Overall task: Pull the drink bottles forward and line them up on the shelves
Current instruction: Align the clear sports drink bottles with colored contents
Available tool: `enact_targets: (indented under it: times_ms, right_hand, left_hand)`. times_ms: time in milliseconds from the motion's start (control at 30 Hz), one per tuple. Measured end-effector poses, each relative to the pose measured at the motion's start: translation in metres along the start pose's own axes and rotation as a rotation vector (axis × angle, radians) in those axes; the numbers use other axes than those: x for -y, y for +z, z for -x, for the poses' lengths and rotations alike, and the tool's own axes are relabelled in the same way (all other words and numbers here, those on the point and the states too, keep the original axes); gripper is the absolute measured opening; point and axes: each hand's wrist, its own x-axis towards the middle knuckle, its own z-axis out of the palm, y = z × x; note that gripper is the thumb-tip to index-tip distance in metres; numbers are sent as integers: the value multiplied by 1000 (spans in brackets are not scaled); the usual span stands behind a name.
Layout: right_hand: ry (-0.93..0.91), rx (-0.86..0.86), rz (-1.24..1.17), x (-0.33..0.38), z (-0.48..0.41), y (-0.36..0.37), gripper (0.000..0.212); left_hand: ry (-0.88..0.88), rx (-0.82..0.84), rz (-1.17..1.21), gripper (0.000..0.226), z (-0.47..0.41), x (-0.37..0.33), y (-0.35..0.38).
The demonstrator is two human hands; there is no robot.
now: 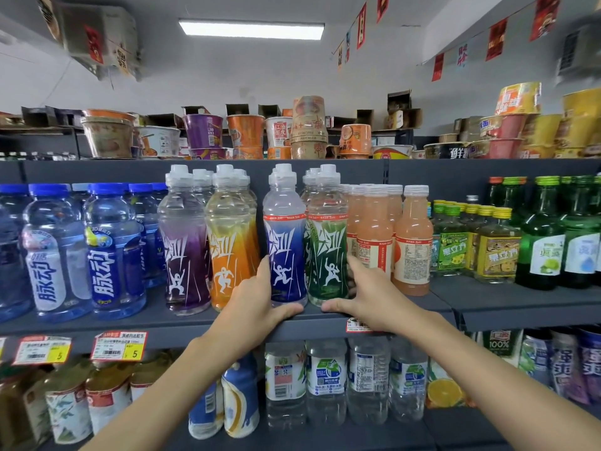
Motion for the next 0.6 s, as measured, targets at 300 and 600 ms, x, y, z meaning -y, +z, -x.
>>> enact_targets:
  times_ms: [300,600]
  right_hand:
    - [4,-14,29,3,0,1,97]
    - [-18,-13,29,7,3,0,103]
  left_hand:
    - [-21,14,23,87,-1,-3,0]
    - [-88,36,-107,99,-3,-8,-1]
